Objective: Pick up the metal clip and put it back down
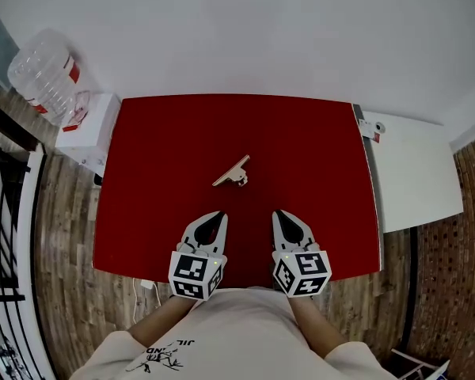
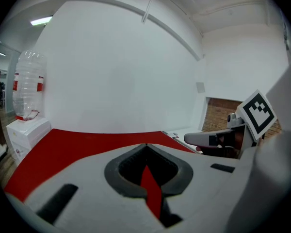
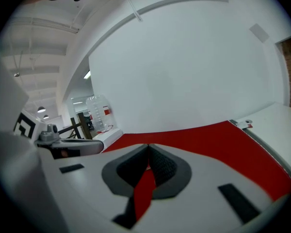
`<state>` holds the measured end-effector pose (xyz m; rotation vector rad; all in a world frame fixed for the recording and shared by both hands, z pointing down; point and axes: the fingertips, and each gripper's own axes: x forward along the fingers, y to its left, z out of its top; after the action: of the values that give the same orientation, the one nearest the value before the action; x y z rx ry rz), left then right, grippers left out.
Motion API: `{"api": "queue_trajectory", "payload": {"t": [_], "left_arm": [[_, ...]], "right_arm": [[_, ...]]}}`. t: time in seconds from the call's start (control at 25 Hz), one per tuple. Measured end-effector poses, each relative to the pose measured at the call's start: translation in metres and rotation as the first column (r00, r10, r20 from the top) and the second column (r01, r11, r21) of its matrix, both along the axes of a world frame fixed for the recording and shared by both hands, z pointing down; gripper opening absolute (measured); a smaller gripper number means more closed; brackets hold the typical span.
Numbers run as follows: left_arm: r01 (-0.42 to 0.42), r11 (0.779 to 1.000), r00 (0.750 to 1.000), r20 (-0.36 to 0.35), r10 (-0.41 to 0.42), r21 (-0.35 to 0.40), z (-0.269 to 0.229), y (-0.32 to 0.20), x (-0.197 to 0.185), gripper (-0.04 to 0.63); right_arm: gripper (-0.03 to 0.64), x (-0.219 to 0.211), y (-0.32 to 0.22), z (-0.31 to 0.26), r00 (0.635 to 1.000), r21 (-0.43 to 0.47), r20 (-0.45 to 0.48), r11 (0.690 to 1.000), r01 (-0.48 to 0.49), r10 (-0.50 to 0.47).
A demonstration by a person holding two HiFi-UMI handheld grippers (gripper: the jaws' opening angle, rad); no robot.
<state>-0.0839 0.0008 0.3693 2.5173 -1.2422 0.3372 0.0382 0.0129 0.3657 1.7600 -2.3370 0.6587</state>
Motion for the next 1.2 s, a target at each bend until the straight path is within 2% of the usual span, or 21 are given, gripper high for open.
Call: {"api": "queue_trajectory", "payload": {"t": [0.32, 0.6, 0.8, 1.0, 1.2], "left_arm": [[0.024, 1.000, 1.000, 0.008, -0.024, -0.004, 0.005, -0.009, 0.005, 0.005], [0.003, 1.000, 0.999, 0.050, -0.003, -0.006, 0.021, -0.021, 0.015, 0.005], [-0.022, 0.999, 0.997, 0.070, 0.023, -0.026, 0.043, -0.031, 0.023, 0.005], [-0.013, 0.999, 0.997, 0.080, 0.017, -0.046, 0.071, -0.053, 0.023, 0.005], [0.005, 0.998, 0.995, 0.099, 0.002, -0.064, 0.103, -0.070, 0.024, 0.005]], "right_arm": [[0.006, 0.004, -0.010, 0.008, 1.000, -0.016, 0.004, 1.000, 0.025, -0.025], [0.006, 0.008, -0.021, 0.021, 1.000, -0.040, 0.006, 0.999, 0.025, -0.025], [0.006, 0.007, -0.032, 0.037, 1.000, -0.058, 0.001, 0.998, 0.029, -0.029], [0.006, 0.000, -0.053, 0.062, 0.999, -0.084, 0.034, 0.996, 0.032, -0.029], [0.006, -0.005, -0.067, 0.088, 0.999, -0.101, 0.011, 0.994, 0.038, -0.037]]}}
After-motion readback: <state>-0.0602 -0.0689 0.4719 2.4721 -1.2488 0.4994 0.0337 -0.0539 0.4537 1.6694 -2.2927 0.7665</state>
